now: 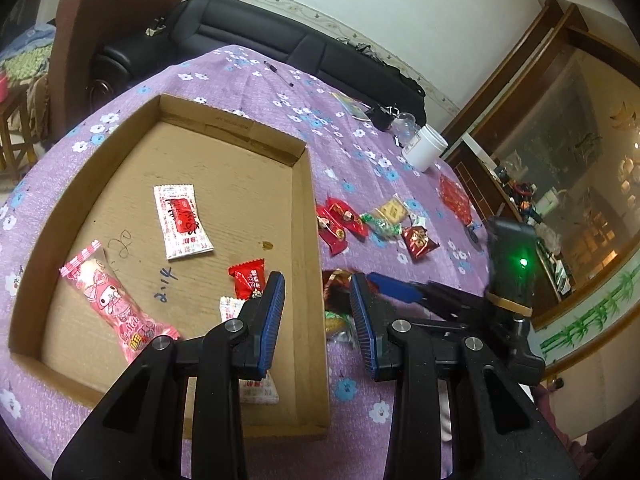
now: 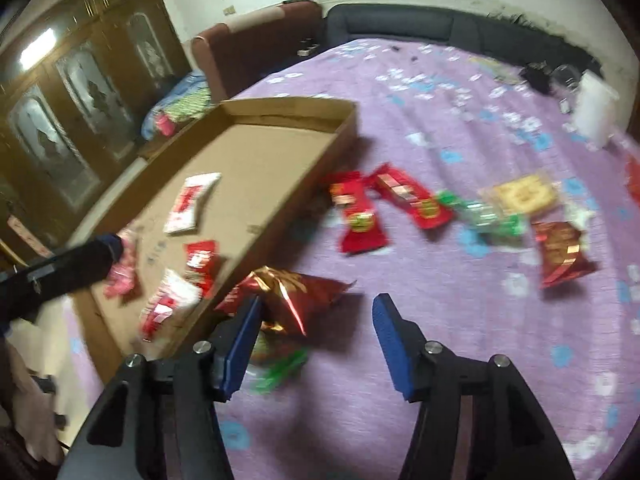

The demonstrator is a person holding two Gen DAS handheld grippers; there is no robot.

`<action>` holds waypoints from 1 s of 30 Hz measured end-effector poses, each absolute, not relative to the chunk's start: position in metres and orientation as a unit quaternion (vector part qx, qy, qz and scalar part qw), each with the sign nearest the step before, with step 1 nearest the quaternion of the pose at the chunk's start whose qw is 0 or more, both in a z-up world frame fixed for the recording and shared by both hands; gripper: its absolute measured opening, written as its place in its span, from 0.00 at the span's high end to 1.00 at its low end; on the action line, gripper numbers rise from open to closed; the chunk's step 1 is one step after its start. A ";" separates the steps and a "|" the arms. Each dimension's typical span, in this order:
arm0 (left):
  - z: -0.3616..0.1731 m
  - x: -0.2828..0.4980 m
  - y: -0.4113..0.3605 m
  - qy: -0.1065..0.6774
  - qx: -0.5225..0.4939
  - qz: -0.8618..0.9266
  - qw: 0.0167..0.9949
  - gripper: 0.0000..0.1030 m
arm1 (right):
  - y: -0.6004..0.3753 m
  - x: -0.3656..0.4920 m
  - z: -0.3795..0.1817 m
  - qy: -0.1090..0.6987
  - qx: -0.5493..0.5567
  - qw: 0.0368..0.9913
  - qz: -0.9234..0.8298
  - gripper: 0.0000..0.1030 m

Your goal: Organize snacks

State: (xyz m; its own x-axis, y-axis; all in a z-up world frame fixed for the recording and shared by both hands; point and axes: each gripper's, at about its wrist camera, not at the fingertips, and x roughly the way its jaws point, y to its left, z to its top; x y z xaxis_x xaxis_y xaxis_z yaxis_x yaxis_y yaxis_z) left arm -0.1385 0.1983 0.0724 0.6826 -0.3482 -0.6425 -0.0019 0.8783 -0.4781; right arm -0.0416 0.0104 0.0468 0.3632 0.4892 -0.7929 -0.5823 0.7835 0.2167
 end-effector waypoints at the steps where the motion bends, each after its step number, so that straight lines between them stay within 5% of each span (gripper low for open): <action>1: 0.072 -0.139 0.197 0.387 -0.226 -0.098 0.889 0.69 | 0.014 -0.043 0.045 0.464 -0.055 0.821 0.329 0.41; 4: 0.070 -0.139 0.195 0.389 -0.228 -0.101 0.887 0.69 | 0.020 -0.052 0.035 0.463 -0.088 0.816 0.334 0.43; 7: 0.069 -0.138 0.191 0.391 -0.227 -0.107 0.886 0.69 | 0.020 -0.067 0.034 0.446 -0.129 0.825 0.322 0.81; 8: 0.069 -0.137 0.190 0.392 -0.227 -0.109 0.885 0.69 | 0.015 -0.068 0.035 0.454 -0.120 0.820 0.327 0.86; 18: 0.063 -0.138 0.180 0.397 -0.221 -0.125 0.882 0.69 | -0.056 -0.070 0.053 0.439 -0.084 0.859 0.249 0.76; 20: 0.062 -0.140 0.171 0.401 -0.208 -0.135 0.882 0.69 | -0.046 -0.076 0.064 0.415 -0.092 0.859 0.284 0.42; 22: 0.062 -0.144 0.165 0.401 -0.195 -0.142 0.884 0.69 | -0.028 -0.078 0.070 0.401 -0.103 0.855 0.311 0.26; 25: 0.064 -0.151 0.160 0.400 -0.156 -0.110 0.896 0.69 | 0.002 -0.070 0.063 0.402 -0.115 0.851 0.319 0.27; 27: 0.064 -0.153 0.160 0.406 -0.142 -0.114 0.895 0.69 | 0.011 -0.059 0.051 0.430 -0.103 0.831 0.336 0.51; 30: 0.064 -0.159 0.154 0.404 -0.130 -0.146 0.894 0.69 | 0.008 -0.055 0.037 0.451 -0.096 0.825 0.328 0.57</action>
